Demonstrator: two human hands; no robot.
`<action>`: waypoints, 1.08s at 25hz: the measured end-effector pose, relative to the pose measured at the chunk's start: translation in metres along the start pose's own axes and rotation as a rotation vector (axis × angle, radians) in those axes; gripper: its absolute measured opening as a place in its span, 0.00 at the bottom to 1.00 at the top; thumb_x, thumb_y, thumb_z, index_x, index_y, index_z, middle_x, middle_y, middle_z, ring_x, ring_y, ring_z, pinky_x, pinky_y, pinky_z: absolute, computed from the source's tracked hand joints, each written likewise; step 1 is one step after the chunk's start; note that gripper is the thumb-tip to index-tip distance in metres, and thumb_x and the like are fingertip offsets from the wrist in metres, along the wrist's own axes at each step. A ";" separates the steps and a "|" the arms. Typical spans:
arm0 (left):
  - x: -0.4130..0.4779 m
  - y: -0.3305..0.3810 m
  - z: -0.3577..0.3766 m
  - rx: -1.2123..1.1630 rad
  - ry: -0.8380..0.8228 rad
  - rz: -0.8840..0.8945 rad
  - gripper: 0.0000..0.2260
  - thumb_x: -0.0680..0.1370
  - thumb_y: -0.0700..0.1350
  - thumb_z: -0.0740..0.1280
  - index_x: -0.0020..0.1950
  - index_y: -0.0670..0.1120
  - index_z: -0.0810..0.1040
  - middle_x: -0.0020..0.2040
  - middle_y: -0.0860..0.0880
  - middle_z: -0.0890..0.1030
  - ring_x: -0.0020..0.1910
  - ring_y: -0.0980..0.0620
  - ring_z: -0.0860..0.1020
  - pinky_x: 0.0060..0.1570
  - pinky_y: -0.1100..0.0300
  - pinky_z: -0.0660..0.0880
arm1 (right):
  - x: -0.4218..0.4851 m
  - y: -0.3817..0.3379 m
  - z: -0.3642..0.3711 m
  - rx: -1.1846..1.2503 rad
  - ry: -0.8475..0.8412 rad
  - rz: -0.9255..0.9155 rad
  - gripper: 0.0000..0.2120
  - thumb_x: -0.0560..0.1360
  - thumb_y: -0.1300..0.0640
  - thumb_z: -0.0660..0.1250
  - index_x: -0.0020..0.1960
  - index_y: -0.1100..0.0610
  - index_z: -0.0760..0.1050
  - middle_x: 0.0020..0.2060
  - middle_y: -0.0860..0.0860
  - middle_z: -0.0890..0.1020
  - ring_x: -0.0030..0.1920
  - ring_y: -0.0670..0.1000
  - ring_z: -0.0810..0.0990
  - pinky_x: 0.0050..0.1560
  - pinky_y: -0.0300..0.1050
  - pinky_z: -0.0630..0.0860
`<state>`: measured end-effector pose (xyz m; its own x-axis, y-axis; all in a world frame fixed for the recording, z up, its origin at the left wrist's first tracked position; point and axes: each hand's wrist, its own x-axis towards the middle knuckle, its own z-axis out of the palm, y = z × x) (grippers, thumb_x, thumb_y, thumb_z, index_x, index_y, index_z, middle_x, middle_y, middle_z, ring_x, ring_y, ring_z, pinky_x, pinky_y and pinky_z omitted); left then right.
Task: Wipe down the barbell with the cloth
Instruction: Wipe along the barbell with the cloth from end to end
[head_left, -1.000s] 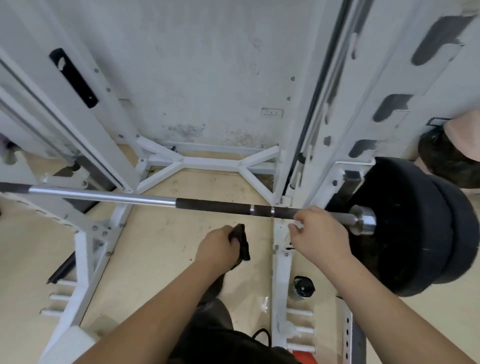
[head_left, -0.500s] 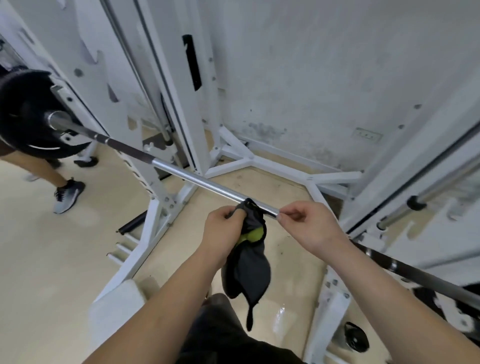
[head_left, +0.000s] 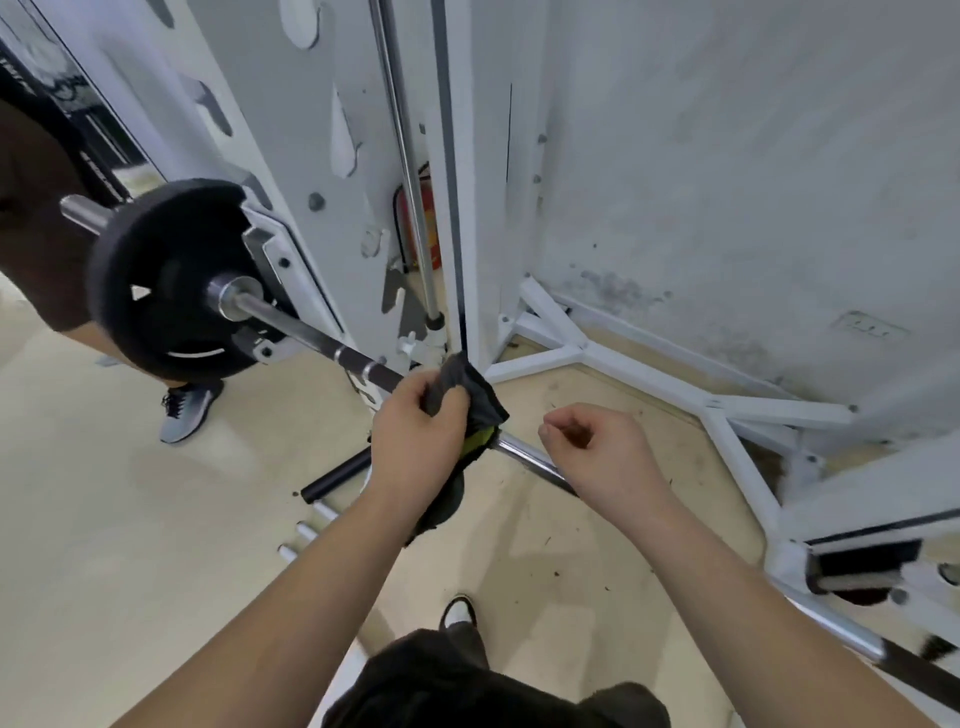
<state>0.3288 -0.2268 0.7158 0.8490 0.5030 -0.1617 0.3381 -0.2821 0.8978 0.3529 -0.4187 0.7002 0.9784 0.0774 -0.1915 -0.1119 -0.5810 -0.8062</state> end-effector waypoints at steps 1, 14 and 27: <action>0.013 0.002 -0.007 0.072 -0.005 0.086 0.03 0.79 0.48 0.66 0.49 0.53 0.79 0.40 0.55 0.83 0.40 0.58 0.80 0.41 0.61 0.76 | 0.008 -0.006 0.009 -0.025 -0.008 0.012 0.04 0.76 0.54 0.71 0.47 0.50 0.86 0.42 0.44 0.86 0.45 0.44 0.84 0.50 0.43 0.81; 0.099 -0.057 -0.020 0.833 -0.119 0.370 0.11 0.80 0.55 0.64 0.54 0.51 0.82 0.57 0.48 0.73 0.57 0.43 0.75 0.42 0.52 0.78 | 0.059 -0.020 0.047 -0.301 -0.210 0.081 0.09 0.74 0.53 0.71 0.53 0.50 0.86 0.49 0.44 0.85 0.52 0.47 0.82 0.58 0.47 0.79; 0.047 -0.053 0.014 0.761 -0.283 0.584 0.09 0.79 0.49 0.65 0.50 0.46 0.82 0.51 0.49 0.78 0.48 0.43 0.76 0.38 0.50 0.77 | 0.054 -0.026 0.045 -0.169 -0.132 0.114 0.07 0.77 0.59 0.69 0.44 0.52 0.85 0.40 0.45 0.86 0.44 0.45 0.83 0.47 0.42 0.80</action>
<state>0.3563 -0.1993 0.6552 0.9970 -0.0662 0.0406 -0.0767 -0.9208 0.3825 0.4009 -0.3628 0.6860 0.9288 0.1021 -0.3563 -0.1789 -0.7184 -0.6722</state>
